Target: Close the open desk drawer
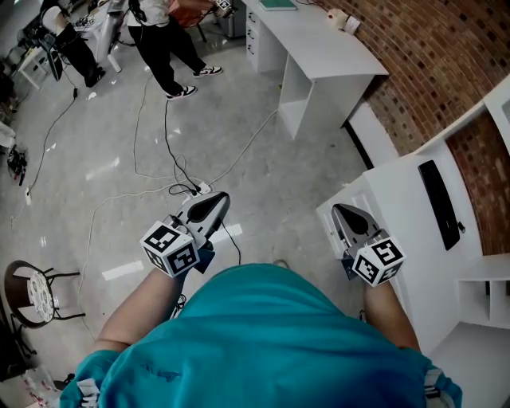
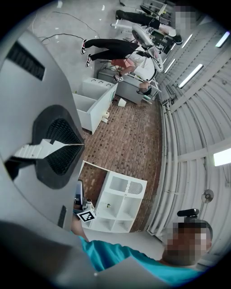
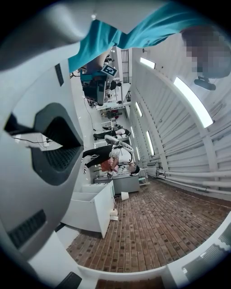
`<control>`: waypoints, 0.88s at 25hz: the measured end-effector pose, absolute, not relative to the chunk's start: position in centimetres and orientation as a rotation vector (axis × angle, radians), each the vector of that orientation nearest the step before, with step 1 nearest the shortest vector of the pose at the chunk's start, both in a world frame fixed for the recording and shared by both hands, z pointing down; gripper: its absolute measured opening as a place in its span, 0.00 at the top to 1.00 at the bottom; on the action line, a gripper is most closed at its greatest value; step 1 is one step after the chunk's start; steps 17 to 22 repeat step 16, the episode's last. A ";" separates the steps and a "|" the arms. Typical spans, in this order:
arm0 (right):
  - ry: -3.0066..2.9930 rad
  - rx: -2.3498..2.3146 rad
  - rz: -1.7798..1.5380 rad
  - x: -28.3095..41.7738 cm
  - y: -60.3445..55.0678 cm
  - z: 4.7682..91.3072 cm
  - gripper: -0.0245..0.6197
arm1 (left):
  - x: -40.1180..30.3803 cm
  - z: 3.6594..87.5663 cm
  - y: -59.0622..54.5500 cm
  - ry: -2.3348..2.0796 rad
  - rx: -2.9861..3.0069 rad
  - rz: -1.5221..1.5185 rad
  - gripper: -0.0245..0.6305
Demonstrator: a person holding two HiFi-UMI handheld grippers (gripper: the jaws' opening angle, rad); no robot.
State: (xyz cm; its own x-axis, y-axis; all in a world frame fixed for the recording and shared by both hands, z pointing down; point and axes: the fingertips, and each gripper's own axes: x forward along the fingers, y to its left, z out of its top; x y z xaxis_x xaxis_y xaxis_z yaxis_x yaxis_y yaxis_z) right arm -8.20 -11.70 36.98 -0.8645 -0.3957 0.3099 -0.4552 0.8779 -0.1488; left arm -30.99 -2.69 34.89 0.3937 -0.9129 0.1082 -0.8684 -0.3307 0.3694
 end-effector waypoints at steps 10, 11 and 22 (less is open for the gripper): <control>-2.777 0.627 0.308 -8.7 -11.5 36.9 0.93 | -31.2 34.9 -2.5 -1.540 2.287 -0.176 0.93; -2.778 0.626 0.308 -8.7 -11.5 36.9 0.93 | -31.2 34.8 -2.5 -1.540 2.287 -0.176 0.93; -2.779 0.624 0.308 -8.7 -11.5 36.9 0.93 | -30.9 34.8 -2.7 -1.535 2.294 -0.176 0.93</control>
